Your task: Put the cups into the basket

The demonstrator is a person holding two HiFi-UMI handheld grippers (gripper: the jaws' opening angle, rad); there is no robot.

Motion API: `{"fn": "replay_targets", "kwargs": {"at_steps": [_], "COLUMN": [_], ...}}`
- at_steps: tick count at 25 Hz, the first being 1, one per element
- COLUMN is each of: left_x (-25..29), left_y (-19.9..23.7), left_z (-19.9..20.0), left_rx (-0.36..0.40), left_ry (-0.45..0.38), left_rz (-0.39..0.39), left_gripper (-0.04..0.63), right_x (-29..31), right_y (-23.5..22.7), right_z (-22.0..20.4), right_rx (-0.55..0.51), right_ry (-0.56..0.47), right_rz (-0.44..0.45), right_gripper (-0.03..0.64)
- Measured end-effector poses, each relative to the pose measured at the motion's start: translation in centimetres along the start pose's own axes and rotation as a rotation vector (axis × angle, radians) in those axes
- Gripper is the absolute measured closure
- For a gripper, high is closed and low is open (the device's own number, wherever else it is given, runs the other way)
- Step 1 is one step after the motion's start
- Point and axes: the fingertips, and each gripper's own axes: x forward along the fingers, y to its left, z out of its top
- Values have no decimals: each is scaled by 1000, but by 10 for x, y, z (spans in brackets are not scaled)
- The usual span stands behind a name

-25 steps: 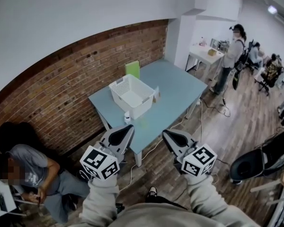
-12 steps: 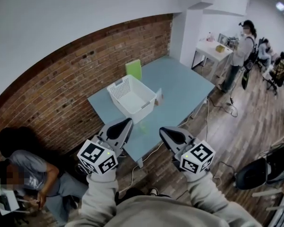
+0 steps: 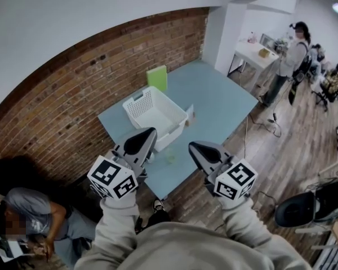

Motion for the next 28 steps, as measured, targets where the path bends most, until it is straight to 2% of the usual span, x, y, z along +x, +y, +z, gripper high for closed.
{"fn": "replay_targets", "kwargs": {"at_steps": [7,15,21,28], "left_x": [36,61,70,88], "left_y": [72,145,169,185], "left_z": [0,-23,-41,-33], "left_rx": [-1,-45,-74,-54], "left_ry": [-8,38,54,57], "left_rz": [-42,-101,-106,-56], "left_gripper": [600,600,600,600], "right_x": [70,131,151,166], "right_y": [-45,-84,-112,-133], "right_z": [15,9,5,21], "right_rx": [-22,-14,6,-4], "right_ry": [-10,31,35,22], "right_rz": [-35,-99,-134,-95], "right_gripper": [606,606,606,606]}}
